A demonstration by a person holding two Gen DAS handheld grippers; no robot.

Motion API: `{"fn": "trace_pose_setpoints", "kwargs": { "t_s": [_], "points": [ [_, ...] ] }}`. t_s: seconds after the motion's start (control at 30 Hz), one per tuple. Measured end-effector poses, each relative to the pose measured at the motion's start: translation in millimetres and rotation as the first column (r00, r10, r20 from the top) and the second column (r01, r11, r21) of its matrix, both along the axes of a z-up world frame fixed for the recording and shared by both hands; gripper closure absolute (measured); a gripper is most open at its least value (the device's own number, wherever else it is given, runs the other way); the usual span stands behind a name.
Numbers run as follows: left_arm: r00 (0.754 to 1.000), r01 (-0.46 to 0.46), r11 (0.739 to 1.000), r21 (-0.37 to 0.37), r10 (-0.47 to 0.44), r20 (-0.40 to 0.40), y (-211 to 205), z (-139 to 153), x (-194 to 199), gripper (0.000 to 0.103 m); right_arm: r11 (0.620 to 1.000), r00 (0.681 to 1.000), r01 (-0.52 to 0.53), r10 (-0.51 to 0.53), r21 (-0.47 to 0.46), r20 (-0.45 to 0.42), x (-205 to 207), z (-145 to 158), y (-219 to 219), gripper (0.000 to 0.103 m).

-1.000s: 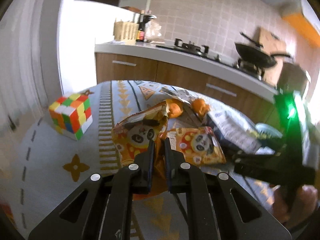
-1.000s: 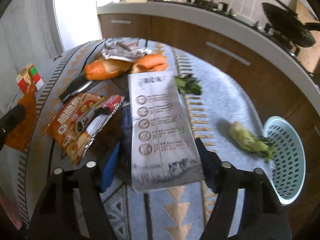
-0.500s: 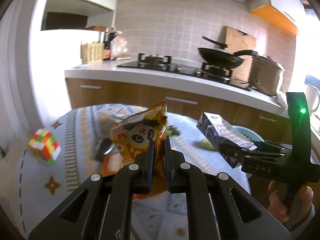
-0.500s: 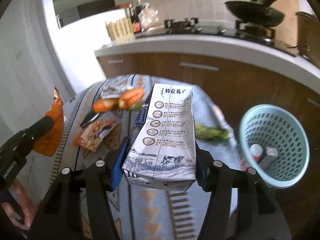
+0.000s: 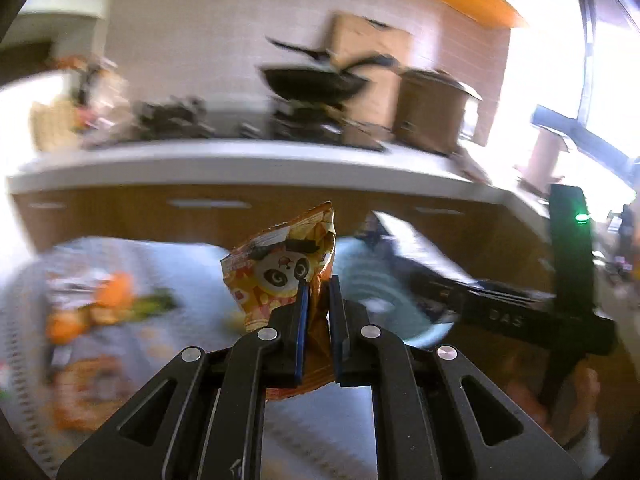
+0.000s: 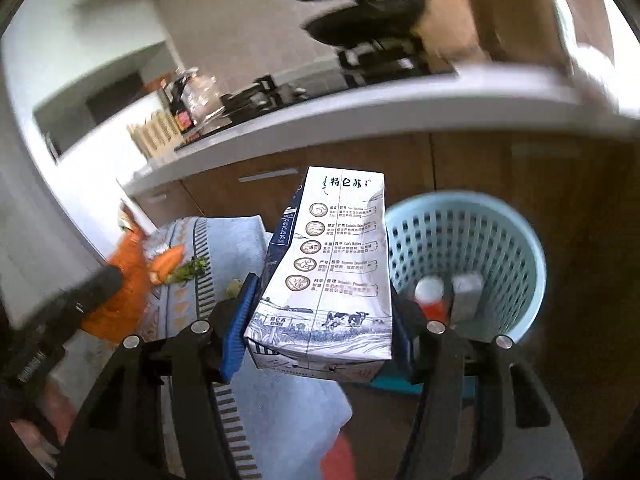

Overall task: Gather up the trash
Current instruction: 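Carry snack bag and carton over the blue basket with both grippers, then open both grippers over the basket to drop bag and carton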

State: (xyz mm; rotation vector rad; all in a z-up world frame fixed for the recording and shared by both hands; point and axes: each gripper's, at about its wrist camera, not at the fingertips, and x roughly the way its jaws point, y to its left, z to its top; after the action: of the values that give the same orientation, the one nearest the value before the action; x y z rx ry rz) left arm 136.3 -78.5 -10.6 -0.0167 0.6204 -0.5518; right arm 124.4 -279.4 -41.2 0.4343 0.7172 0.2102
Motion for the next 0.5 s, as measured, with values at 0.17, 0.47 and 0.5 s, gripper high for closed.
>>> {"fn": "trace_pose_setpoints", "kwargs": {
  "t_s": [0.17, 0.47, 0.5],
  "points": [
    [0.991, 0.079, 0.997, -0.026, -0.081, -0.104, -39.8, -29.5, 30.5, 0.095, 0.994, 0.991, 0.106, -0.108, -0.030, -0.078, 5.8, -30.5, -36.7, 0.048],
    [0.953, 0.181, 0.983, -0.038, -0.185, -0.238, -105.4, -77.3, 77.2, 0.095, 0.970, 0.956, 0.208, -0.228, -0.121, -0.186, 22.2, -78.7, -67.1, 0.048],
    [0.951, 0.185, 0.982, -0.034, -0.187, -0.246, -111.1, -80.7, 80.6, 0.095, 0.970, 0.954, 0.207, -0.228, -0.123, -0.193, 25.5, -82.3, -70.4, 0.048]
  ]
}}
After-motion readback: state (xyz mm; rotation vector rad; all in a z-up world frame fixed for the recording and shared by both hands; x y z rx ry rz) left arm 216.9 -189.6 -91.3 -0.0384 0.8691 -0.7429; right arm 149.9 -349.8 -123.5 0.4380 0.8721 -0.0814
